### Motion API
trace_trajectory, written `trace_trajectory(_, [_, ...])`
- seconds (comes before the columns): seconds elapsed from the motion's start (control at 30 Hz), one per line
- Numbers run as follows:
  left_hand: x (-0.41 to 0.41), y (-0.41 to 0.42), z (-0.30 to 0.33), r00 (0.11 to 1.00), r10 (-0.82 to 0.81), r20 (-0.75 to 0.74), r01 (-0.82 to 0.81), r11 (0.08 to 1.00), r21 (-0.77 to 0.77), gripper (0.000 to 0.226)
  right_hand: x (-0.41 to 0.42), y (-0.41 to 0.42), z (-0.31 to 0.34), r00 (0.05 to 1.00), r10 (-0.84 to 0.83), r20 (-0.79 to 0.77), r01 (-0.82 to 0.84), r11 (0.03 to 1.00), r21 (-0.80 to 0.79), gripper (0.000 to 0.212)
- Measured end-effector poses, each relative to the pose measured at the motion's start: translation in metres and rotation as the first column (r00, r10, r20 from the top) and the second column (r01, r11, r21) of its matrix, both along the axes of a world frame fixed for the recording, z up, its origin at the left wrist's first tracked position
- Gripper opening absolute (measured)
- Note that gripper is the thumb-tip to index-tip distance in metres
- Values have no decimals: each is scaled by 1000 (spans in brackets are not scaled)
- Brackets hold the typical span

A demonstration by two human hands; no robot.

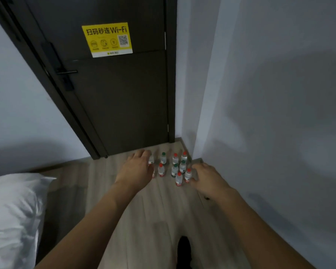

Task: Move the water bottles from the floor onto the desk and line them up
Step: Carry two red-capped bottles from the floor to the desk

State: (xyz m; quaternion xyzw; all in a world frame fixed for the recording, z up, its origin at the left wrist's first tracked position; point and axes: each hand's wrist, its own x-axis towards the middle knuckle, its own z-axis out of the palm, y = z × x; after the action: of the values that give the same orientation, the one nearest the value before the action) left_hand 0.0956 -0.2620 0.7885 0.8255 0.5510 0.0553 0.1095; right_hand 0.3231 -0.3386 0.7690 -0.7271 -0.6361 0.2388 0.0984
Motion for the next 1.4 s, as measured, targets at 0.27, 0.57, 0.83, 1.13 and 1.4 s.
trace_trajectory(0.27, [66, 147, -7, 1000, 5, 23, -5, 1000, -12, 51, 72, 155, -26, 997, -24, -69, 22, 999, -26, 44])
trace_trajectory(0.57, [115, 253, -105, 992, -7, 128, 24, 990, -138, 45, 126, 262, -113, 983, -125, -137, 118, 991, -54, 33])
trace_trajectory(0.83, [172, 329, -437, 926, -14, 378, 103, 971, -216, 41, 170, 345, -432, 940, -236, -247, 220, 971, -90, 34])
trace_trajectory(1.13, [219, 340, -787, 790, 119, 601, 103, 941, -323, 37, 181, 389, -766, 778, -379, -500, 415, 909, -43, 27])
trace_trajectory(1.4, [221, 354, -844, 709, 67, 702, 155, 956, -249, 14, 170, 398, -839, 599, -410, -688, 608, 792, 58, 29])
